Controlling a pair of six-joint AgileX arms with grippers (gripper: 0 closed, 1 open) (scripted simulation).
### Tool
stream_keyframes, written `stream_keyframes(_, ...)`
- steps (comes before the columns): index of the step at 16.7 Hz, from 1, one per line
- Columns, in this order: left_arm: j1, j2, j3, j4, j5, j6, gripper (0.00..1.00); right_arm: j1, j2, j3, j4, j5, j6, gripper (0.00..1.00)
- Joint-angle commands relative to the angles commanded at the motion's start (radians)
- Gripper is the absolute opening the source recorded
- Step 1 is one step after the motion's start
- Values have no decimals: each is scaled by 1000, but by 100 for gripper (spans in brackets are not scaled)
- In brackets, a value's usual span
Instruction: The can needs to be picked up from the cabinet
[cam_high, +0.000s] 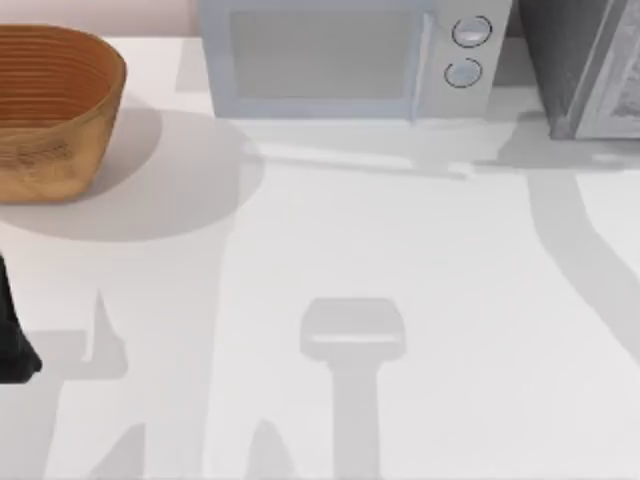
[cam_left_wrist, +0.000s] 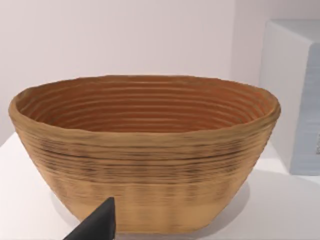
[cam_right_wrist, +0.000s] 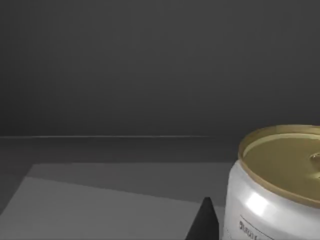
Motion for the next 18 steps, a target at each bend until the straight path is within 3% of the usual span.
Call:
stream_keyframes(9, 0, 0, 0, 0, 0, 0, 100, -20, -59, -91, 18, -24, -2, 0)
stream_keyframes(13, 0, 0, 0, 0, 0, 0, 100, -79, -210, -335, 97, -89, -5, 0)
stream_keyframes(18, 0, 0, 0, 0, 0, 0, 100, -188, -513, -810, 270, -201, -4, 0)
